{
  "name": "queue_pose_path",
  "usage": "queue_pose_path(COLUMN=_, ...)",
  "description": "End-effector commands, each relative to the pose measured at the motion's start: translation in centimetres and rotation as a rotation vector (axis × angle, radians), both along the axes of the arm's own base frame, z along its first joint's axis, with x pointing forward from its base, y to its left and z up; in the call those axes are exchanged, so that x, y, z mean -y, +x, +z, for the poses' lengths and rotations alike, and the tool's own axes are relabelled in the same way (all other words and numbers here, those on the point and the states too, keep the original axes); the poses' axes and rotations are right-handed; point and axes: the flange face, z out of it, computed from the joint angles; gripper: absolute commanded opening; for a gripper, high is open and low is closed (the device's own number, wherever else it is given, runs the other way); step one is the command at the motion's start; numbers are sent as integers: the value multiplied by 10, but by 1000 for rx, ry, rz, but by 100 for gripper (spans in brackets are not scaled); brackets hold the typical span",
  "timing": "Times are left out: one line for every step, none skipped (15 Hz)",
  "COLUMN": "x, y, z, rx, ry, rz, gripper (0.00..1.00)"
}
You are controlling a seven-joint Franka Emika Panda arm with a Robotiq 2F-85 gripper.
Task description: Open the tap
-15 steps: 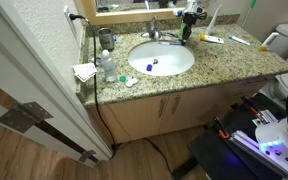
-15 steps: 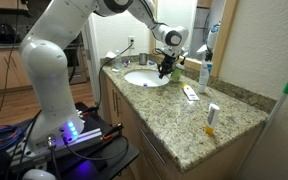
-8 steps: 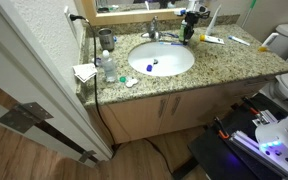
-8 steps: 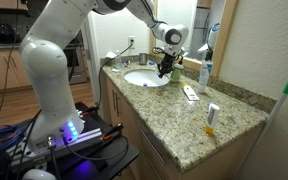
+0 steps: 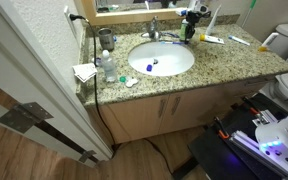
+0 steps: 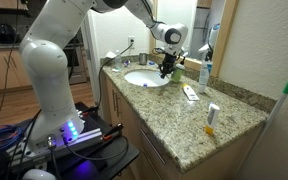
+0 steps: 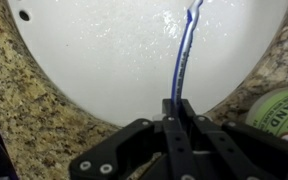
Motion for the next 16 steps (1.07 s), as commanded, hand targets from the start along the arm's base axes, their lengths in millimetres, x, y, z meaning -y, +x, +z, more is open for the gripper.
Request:
queue_pose_path(x=1, y=-9, z=4, rx=32, ry=-6, rz=34, gripper=2)
queue_pose_path(x=2, y=-6, z=3, rx=65, ry=-31, rz=46, gripper=2)
queue_pose_path(x=3, y=-3, z=2, rx=103, ry=-61, rz=62, gripper=2)
queue_pose_path(x=5, y=1, z=2, rx=156, ry=-99, rz=79, gripper=2)
queue_pose_path(x=7, y=4, z=2, rx=200, ry=-114, rz=97, gripper=2)
queue_pose_path(x=8, y=7, z=1, rx=241, ry=-131, rz=120, gripper=2)
queue_pose_path(x=9, y=8, z=-1, rx=279, ry=-141, rz=141, gripper=2)
queue_pose_path(x=9, y=9, z=-2, rx=301, ry=-130, rz=166, gripper=2)
queue_pose_path(x=9, y=8, z=-3, rx=315, ry=-118, rz=194, gripper=2)
queue_pose_path(x=9, y=8, z=-4, rx=328, ry=-105, rz=219, gripper=2)
queue_pose_path(x=9, y=7, z=-5, rx=338, ry=-110, rz=233, gripper=2)
queue_pose_path(x=9, y=7, z=-6, rx=348, ry=-108, rz=251, gripper=2)
queue_pose_path(x=8, y=7, z=-7, rx=358, ry=-95, rz=270, gripper=2)
queue_pose_path(x=9, y=7, z=-8, rx=366, ry=-100, rz=284, gripper=2)
queue_pose_path(x=8, y=6, z=-8, rx=359, ry=-92, rz=300, gripper=2)
queue_pose_path(x=8, y=4, z=-9, rx=343, ry=-79, rz=317, gripper=2)
